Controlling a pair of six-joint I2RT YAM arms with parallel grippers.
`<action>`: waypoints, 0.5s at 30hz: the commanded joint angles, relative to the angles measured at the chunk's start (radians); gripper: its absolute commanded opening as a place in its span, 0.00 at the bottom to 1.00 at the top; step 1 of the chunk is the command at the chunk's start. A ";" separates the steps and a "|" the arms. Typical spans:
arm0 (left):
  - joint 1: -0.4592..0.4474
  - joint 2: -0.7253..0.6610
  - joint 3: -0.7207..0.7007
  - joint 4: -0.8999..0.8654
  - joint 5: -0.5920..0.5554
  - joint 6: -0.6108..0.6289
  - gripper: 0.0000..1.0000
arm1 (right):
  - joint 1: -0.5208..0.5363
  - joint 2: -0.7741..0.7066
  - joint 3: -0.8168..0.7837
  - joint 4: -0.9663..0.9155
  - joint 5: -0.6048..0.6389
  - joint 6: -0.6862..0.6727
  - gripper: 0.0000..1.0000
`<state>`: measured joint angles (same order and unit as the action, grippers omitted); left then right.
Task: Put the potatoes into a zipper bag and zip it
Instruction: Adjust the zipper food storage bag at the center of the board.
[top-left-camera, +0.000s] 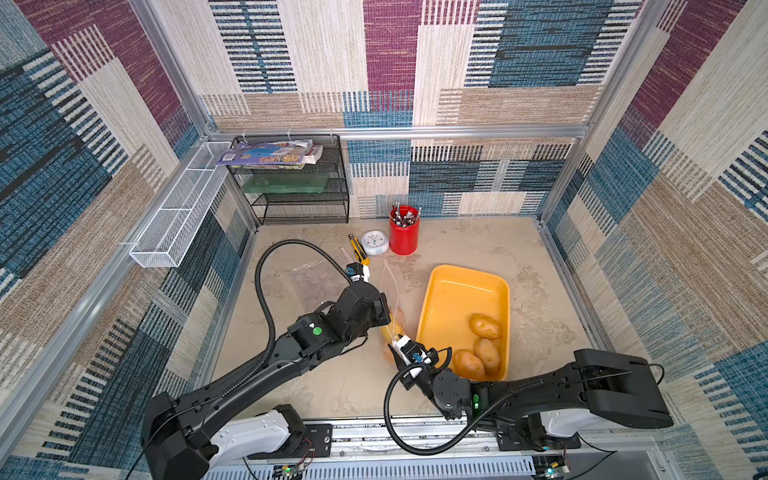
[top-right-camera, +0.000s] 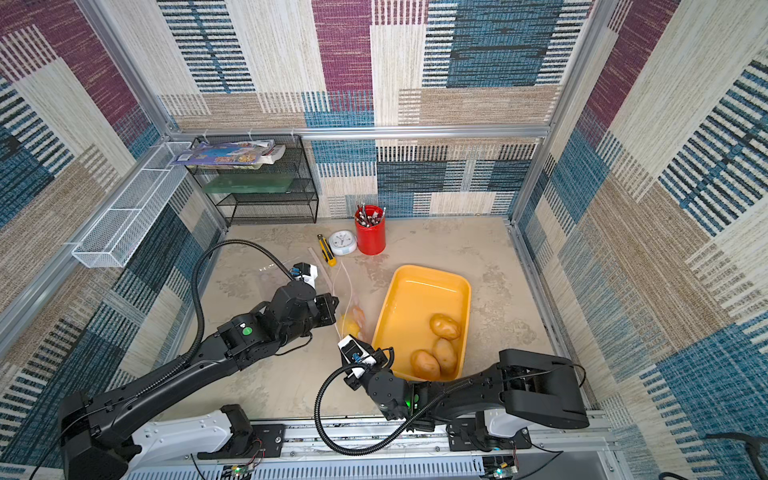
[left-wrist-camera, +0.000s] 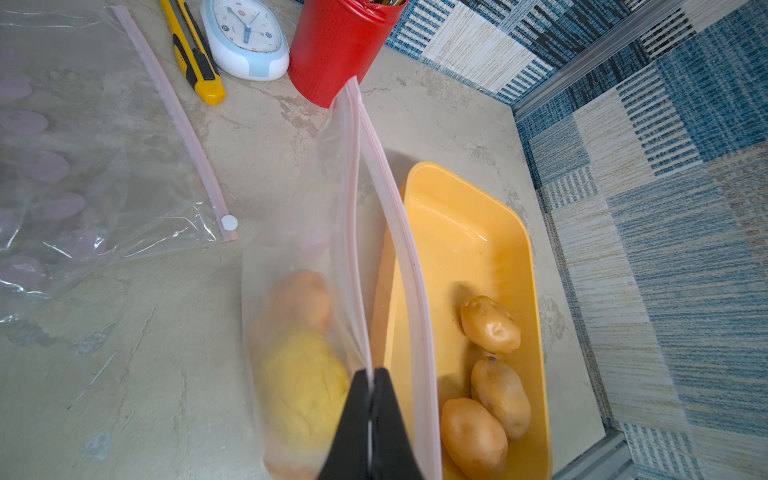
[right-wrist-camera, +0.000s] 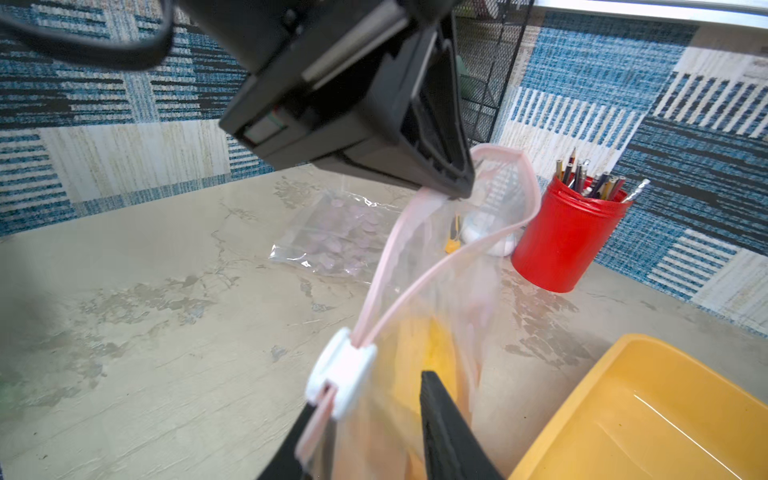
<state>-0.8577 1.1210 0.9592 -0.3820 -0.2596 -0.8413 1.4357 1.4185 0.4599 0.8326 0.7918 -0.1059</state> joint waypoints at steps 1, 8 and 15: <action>0.002 -0.003 -0.002 -0.003 -0.008 -0.006 0.00 | 0.002 0.003 0.003 0.066 0.022 -0.006 0.39; 0.002 -0.003 -0.002 -0.003 -0.009 -0.004 0.00 | 0.003 -0.008 0.000 0.077 0.038 -0.010 0.38; 0.003 -0.009 -0.004 -0.005 -0.007 -0.006 0.00 | 0.002 -0.086 -0.047 0.105 0.014 -0.009 0.38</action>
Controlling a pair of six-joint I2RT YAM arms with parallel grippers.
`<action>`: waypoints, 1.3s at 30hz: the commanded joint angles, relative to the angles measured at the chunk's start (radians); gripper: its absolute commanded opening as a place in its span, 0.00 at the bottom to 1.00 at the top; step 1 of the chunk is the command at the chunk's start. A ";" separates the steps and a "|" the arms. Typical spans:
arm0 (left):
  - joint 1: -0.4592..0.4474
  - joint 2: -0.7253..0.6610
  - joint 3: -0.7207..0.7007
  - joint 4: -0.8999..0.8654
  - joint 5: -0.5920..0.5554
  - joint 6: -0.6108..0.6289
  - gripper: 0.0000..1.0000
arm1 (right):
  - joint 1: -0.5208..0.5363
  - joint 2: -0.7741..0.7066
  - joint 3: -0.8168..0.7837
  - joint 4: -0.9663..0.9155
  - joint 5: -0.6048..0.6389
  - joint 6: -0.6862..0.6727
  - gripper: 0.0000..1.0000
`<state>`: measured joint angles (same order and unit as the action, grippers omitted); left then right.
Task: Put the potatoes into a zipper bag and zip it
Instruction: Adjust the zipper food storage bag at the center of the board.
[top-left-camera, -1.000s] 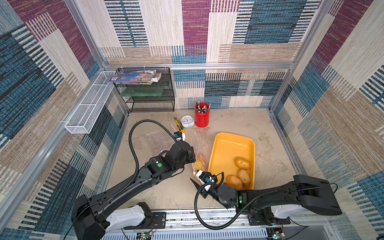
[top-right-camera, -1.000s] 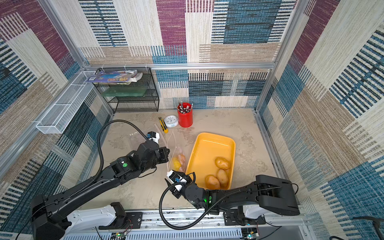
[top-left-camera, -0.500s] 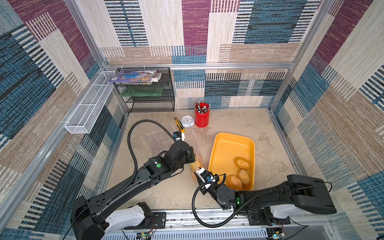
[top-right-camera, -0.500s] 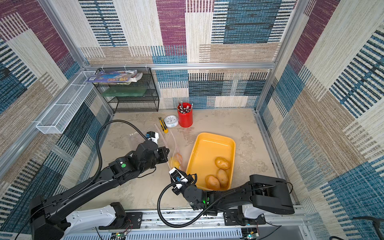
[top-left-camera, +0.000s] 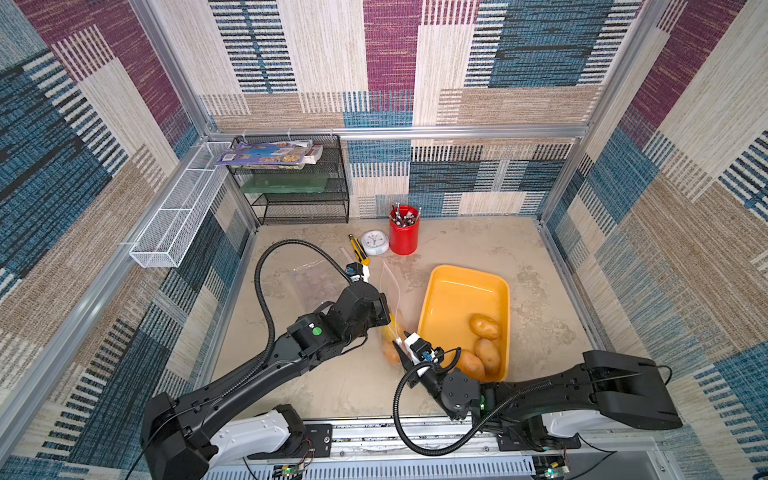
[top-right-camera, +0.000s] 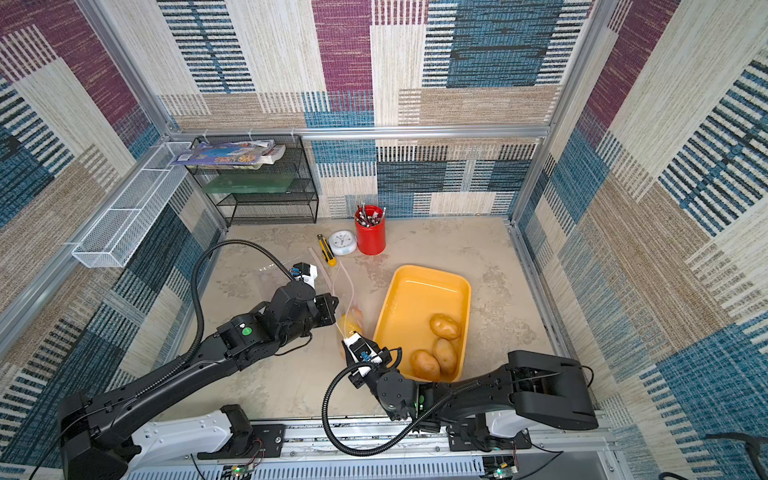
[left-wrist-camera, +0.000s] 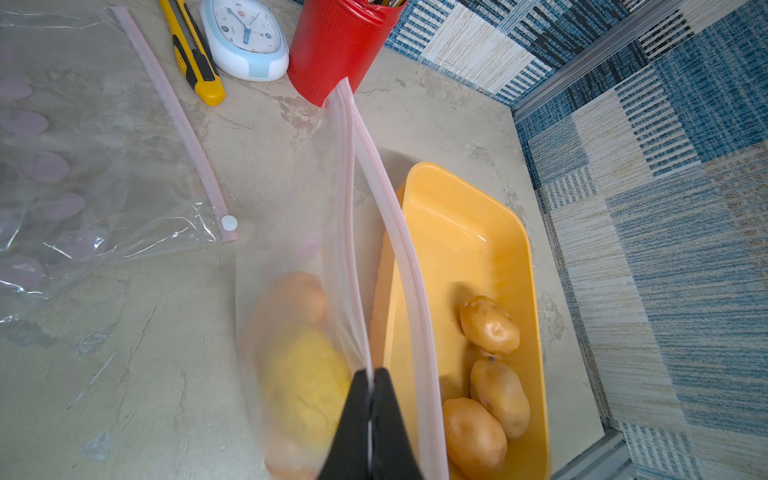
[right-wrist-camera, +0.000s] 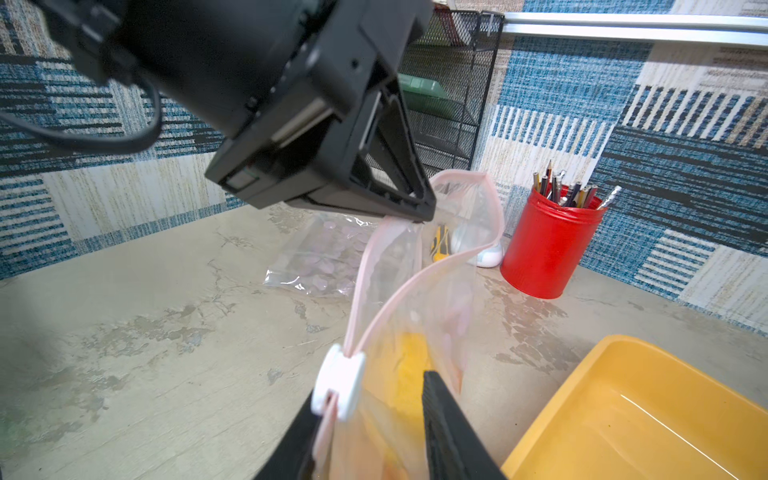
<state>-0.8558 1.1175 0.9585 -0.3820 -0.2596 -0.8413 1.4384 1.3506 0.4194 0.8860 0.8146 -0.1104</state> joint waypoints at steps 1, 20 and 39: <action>0.000 -0.006 -0.003 -0.005 -0.007 -0.006 0.00 | -0.004 -0.023 -0.010 0.052 -0.015 -0.005 0.38; 0.000 -0.019 -0.007 -0.005 -0.009 -0.007 0.00 | -0.013 -0.022 -0.028 0.044 -0.028 0.012 0.28; 0.001 -0.042 0.023 -0.104 -0.026 -0.036 0.35 | -0.026 -0.051 -0.034 0.039 -0.024 -0.011 0.00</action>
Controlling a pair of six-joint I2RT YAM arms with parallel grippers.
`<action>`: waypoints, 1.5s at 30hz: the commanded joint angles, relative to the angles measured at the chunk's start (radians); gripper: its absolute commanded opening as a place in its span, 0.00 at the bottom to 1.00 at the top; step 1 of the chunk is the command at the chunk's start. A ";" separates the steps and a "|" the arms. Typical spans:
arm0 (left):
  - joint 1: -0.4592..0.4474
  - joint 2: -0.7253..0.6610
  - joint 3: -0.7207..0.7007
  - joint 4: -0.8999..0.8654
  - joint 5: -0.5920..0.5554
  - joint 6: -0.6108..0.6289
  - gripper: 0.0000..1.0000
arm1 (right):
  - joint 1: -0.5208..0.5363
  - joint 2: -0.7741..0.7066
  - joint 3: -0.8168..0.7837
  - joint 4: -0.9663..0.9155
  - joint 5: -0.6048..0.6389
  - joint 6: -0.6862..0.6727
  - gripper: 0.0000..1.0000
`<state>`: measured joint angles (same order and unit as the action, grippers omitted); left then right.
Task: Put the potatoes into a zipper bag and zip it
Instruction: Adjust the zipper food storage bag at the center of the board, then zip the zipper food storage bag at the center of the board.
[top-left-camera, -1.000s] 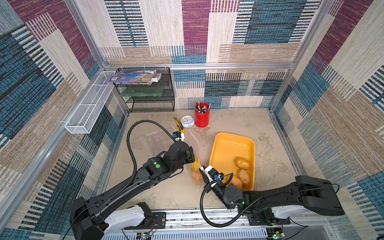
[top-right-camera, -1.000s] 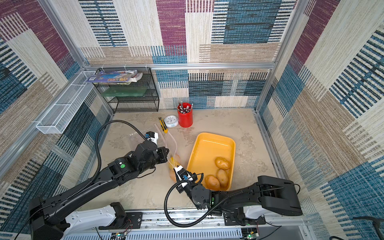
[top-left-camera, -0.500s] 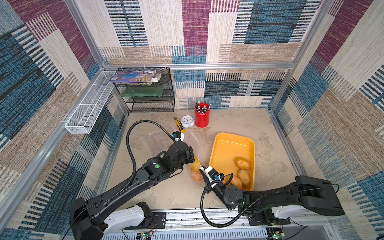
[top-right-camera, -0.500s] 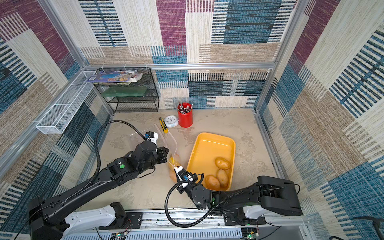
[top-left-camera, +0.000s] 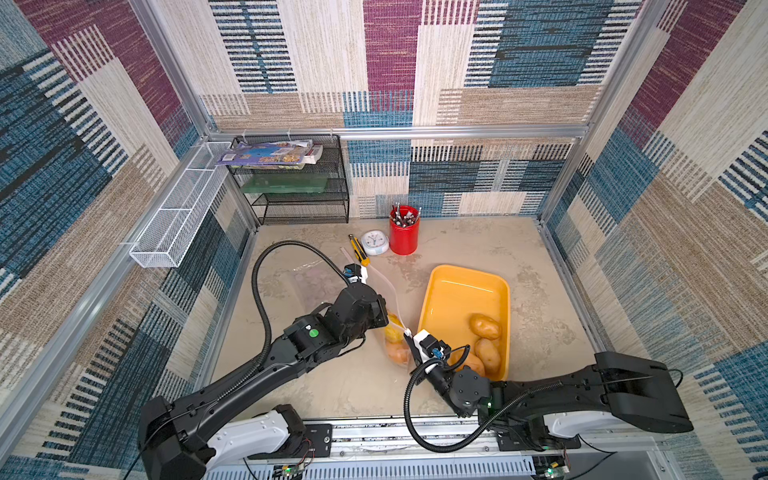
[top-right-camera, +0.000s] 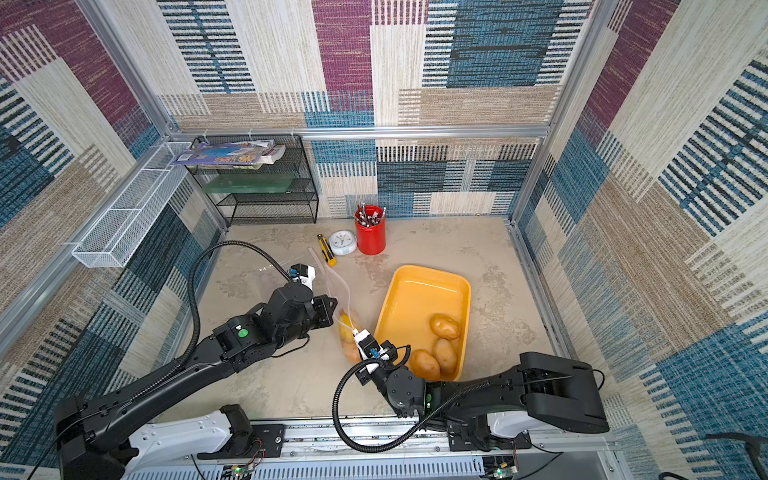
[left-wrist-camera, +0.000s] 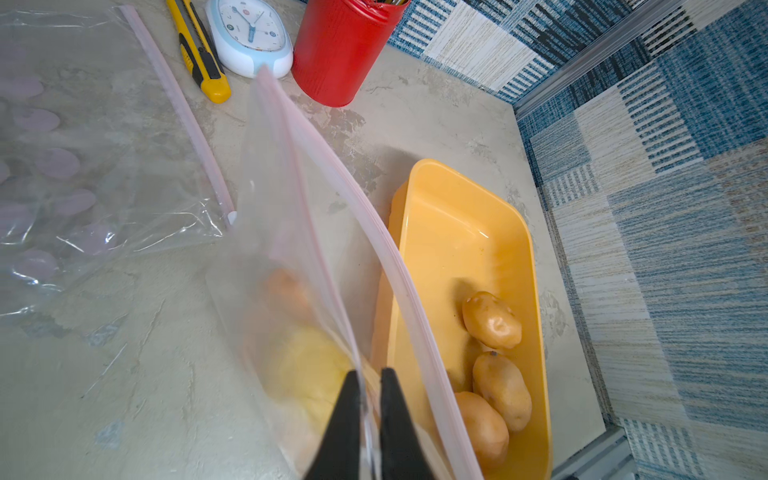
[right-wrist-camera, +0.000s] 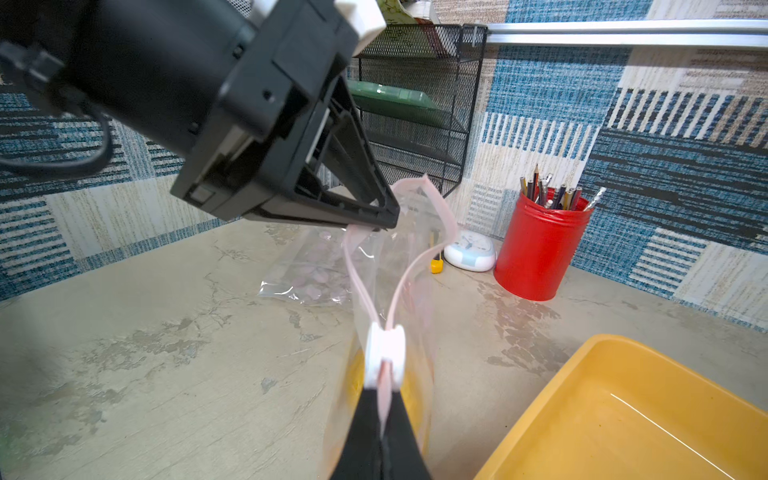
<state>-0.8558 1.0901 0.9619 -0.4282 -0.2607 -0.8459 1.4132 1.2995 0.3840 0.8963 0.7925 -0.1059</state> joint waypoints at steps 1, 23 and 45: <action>0.001 -0.026 0.030 -0.078 -0.023 -0.035 0.42 | -0.001 0.000 0.001 0.030 -0.004 -0.022 0.00; 0.001 -0.024 0.130 -0.342 0.363 -0.221 0.76 | -0.072 -0.005 0.044 -0.085 -0.142 -0.181 0.00; 0.000 0.032 0.153 -0.326 0.420 -0.255 0.75 | -0.076 0.063 0.096 -0.107 -0.190 -0.206 0.00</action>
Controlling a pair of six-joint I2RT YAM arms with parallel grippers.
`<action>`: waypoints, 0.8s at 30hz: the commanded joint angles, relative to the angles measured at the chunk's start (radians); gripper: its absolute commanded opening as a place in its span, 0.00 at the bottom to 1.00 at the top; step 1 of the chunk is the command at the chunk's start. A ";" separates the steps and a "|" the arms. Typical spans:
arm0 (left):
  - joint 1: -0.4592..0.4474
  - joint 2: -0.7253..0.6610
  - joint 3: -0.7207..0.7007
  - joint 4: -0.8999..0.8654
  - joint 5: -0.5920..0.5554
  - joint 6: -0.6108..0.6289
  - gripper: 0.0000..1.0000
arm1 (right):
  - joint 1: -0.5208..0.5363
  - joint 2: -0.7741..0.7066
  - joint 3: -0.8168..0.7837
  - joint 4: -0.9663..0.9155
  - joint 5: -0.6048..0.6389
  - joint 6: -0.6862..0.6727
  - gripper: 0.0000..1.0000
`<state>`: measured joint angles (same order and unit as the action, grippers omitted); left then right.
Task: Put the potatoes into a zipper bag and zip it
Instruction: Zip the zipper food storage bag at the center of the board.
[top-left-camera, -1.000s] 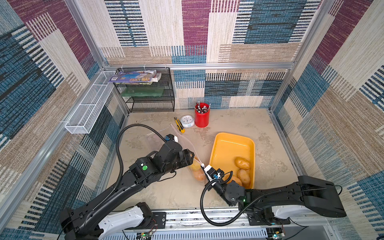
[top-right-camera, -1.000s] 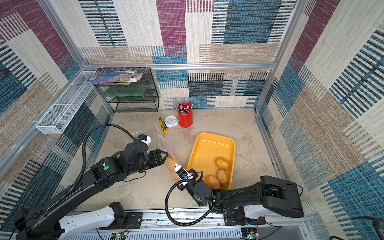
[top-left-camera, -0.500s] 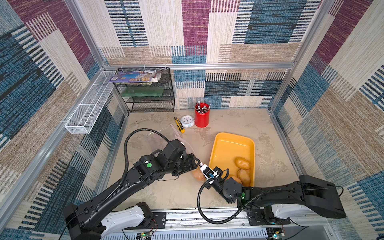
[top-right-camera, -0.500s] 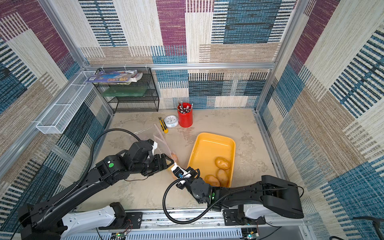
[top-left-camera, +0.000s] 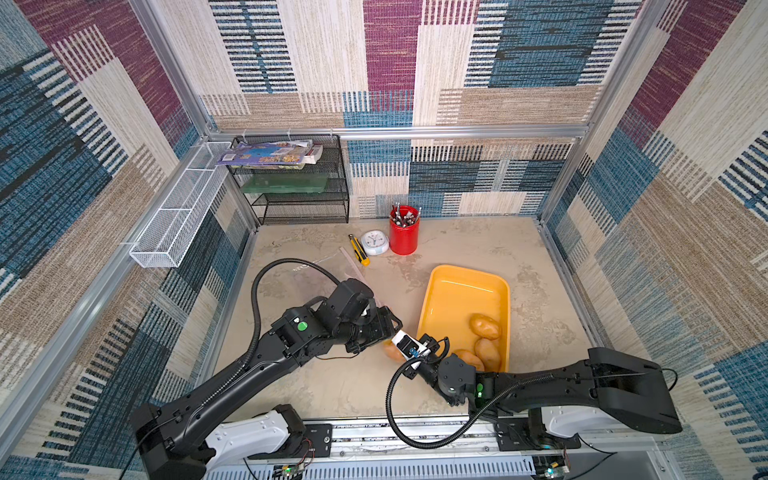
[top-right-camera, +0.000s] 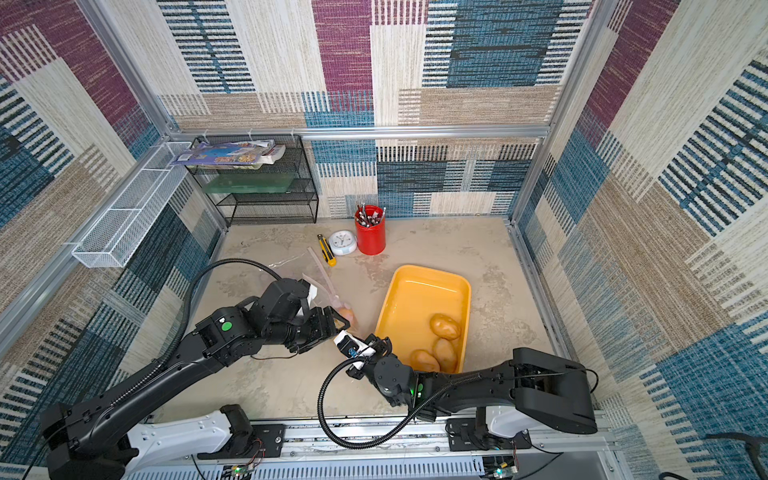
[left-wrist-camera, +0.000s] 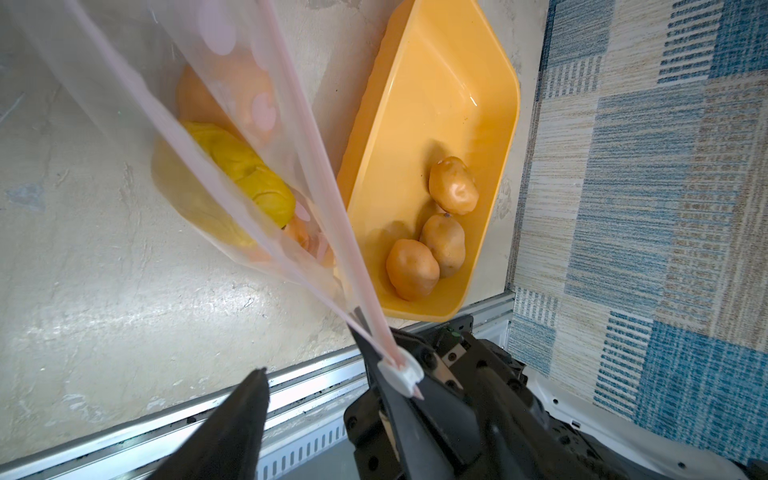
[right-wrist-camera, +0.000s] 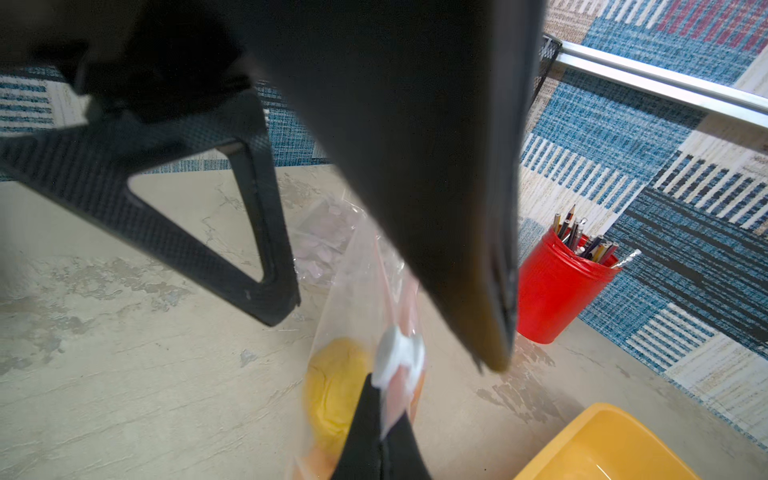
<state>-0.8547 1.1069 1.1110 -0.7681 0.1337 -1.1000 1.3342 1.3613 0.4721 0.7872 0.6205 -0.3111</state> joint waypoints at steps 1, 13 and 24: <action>0.000 0.024 0.006 0.020 0.024 -0.001 0.75 | 0.004 -0.001 0.006 0.005 -0.019 0.000 0.00; 0.004 0.084 0.060 -0.053 -0.040 -0.004 0.51 | -0.002 -0.014 -0.001 0.008 0.010 0.003 0.00; 0.009 0.068 0.047 -0.066 -0.046 0.007 0.34 | 0.002 -0.033 -0.009 0.002 -0.002 0.005 0.00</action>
<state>-0.8505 1.1763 1.1564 -0.8089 0.1059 -1.1030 1.3342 1.3365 0.4644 0.7799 0.6167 -0.3141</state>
